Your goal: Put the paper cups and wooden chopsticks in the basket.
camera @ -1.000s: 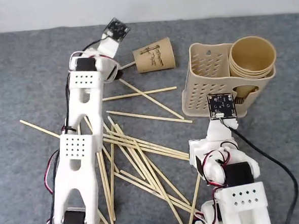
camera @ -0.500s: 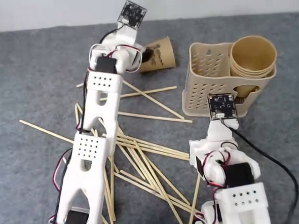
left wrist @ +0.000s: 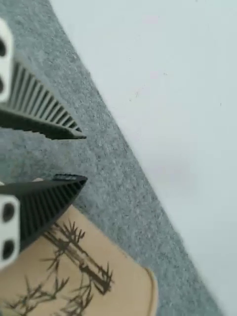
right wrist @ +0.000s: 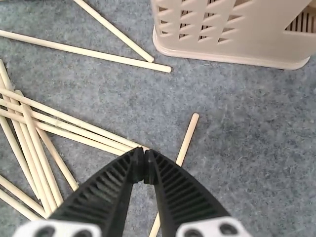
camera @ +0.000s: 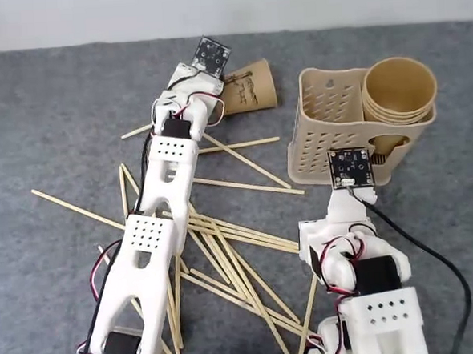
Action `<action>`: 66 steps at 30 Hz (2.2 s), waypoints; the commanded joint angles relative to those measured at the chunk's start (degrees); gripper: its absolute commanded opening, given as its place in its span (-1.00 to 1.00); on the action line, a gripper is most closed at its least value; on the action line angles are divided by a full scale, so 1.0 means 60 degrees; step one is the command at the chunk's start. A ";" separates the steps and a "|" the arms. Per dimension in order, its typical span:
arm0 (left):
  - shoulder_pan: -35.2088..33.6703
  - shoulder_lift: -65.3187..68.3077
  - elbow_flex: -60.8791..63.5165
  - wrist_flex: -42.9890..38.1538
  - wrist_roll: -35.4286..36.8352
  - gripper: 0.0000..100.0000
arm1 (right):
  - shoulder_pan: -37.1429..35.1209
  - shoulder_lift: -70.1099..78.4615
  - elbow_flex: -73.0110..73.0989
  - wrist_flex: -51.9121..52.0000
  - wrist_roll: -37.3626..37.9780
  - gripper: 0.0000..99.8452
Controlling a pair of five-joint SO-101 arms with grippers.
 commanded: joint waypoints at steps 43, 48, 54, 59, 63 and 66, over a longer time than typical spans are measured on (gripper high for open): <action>-0.1407 -0.2359 -0.1985 0.7868 -0.1319 -0.77 | 0.0051 -0.0168 -0.0073 -0.0198 -0.0103 -0.98; -0.1480 -0.3414 -0.1985 0.7868 0.0352 -0.76 | 0.0051 -0.0168 -0.0073 -0.0198 -0.0103 -0.98; -0.1245 -0.3868 -0.1971 0.7912 0.2505 -0.46 | 0.0051 -0.0168 -0.0073 -0.0198 -0.0103 -0.98; -0.0821 -0.3853 -0.1766 0.7912 0.2667 -0.44 | 0.0066 -0.0168 -0.0059 -0.0183 -0.0103 -0.98; -0.0498 -0.3853 -0.1531 0.7853 0.2681 -0.44 | 0.0066 -0.0168 -0.0059 -0.0183 -0.0103 -0.98; -0.0322 -0.3839 -0.1267 0.7839 0.2681 -0.44 | 0.0066 -0.0168 -0.0059 -0.0183 -0.0103 -0.98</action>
